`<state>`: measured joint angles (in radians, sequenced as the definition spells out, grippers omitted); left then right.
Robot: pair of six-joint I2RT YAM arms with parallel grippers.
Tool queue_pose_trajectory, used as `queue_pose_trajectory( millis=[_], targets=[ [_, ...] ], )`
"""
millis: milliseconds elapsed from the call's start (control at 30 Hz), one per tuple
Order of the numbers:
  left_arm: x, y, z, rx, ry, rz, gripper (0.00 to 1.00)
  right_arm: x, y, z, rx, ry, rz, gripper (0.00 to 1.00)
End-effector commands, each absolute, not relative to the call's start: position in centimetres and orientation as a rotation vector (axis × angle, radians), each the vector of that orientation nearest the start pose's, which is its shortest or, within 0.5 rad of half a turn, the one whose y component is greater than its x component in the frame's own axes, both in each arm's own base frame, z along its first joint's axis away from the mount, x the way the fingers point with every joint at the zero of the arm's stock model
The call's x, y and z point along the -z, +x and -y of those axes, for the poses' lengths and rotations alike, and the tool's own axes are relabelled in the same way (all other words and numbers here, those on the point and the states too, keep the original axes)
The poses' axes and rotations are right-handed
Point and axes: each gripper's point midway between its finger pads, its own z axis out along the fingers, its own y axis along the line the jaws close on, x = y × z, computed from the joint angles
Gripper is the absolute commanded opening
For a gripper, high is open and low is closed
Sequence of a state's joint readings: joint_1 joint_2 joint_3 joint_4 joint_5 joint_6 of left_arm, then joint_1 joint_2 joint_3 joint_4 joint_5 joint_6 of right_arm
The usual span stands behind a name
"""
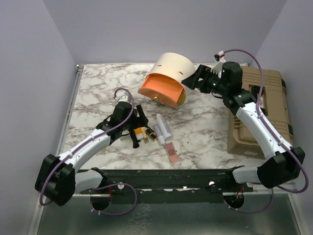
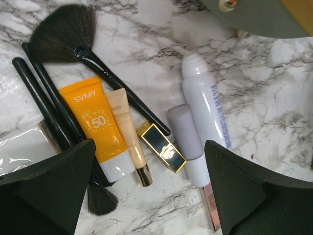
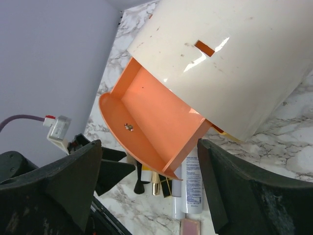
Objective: Organize the makeup
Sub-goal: Pick up the makeup brush from the center of the board.
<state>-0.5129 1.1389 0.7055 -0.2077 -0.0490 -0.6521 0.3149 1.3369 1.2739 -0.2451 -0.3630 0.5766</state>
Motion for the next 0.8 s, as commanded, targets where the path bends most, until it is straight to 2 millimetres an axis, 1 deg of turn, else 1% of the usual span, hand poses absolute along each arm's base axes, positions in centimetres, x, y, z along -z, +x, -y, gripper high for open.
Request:
queue_pose_trajectory(
  millis=[0,67,200,267,333,433,500,533,633,733,767],
  targets=[
    [-10.1,29.0,17.0,0.491,-0.308,-2.303,0.94,-30.4,37.3,-20.5,-0.901,0.042,-2.021,0.85],
    [-8.9,28.7,16.2,0.445,-0.35,-2.32,0.94,-30.3,37.5,-20.3,-0.884,0.055,-2.03,0.85],
    [-5.8,28.0,13.8,0.283,-0.404,-2.353,0.95,-30.1,37.8,-20.1,-0.883,0.105,-2.024,0.86],
    [-5.1,27.8,13.3,0.242,-0.409,-2.371,0.95,-29.9,37.8,-20.2,-0.892,0.111,-2.025,0.86],
    [-5.1,27.8,12.9,0.226,-0.429,-2.361,0.95,-29.6,37.8,-20.2,-0.89,0.113,-2.038,0.86],
    [-5.2,27.6,11.5,0.139,-0.446,-2.342,0.95,-29.4,37.9,-20.0,-0.875,0.121,-2.054,0.87],
    [-5.5,27.5,11.1,0.124,-0.439,-2.335,0.95,-29.3,37.8,-20.0,-0.871,0.119,-2.055,0.87],
    [-5.8,27.5,11.2,0.136,-0.439,-2.329,0.95,-29.2,37.7,-19.9,-0.87,0.118,-2.054,0.87],
    [-6.8,27.9,12.4,0.216,-0.416,-2.318,0.92,-29.1,37.8,-20.0,-0.869,0.12,-2.054,0.87],
    [-6.3,27.8,12.2,0.199,-0.452,-2.331,0.83,-29.0,37.9,-20.2,-0.881,0.121,-2.059,0.87],
    [-6.0,27.8,12.1,0.19,-0.469,-2.334,0.82,-28.9,37.9,-20.2,-0.884,0.124,-2.064,0.88]
  ],
)
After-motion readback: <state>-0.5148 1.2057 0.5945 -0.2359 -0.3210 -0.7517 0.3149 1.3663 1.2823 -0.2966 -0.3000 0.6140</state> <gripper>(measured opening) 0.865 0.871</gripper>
